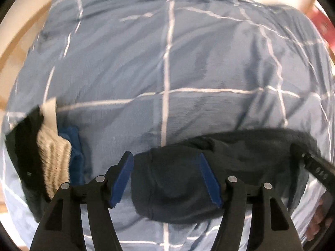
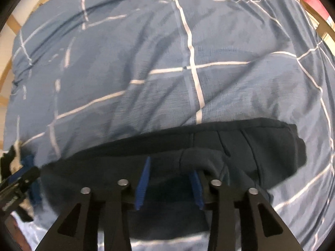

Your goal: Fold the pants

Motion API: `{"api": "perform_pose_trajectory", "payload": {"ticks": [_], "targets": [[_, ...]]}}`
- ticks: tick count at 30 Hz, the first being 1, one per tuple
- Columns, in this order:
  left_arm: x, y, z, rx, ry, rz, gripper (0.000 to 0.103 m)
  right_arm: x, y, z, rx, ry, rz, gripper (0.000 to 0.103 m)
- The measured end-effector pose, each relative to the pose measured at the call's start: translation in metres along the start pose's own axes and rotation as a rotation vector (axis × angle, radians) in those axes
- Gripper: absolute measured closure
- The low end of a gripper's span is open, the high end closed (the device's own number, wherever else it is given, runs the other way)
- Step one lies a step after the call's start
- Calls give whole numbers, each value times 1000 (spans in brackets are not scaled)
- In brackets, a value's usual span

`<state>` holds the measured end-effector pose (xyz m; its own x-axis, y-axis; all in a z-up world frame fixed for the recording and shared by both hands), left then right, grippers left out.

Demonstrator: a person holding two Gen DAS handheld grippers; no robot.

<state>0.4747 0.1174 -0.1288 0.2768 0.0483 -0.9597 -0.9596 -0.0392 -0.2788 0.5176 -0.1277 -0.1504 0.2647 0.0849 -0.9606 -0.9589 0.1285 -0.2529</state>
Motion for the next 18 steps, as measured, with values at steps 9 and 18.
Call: {"api": "perform_pose_trajectory", "payload": {"ticks": [9, 18], "targets": [[-67, 24, -59, 235, 120, -185, 36, -97, 36, -28, -57, 39, -144, 51], [-53, 68, -119, 266, 162, -198, 36, -80, 75, -72, -176, 116, -193, 51]]}}
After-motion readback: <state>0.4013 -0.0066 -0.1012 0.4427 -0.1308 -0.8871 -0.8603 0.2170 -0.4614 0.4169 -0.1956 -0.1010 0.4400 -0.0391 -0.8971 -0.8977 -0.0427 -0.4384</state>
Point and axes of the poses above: each gripper's, at about its wrist camera, not at the fingertips, and x roughly the way its jaws point, z to its left, y to its underside, the point moved 9 cm from there along x, roughly the way its jaws point, and after that the axes turned 3 degrees about x, right-handed, at the moved point
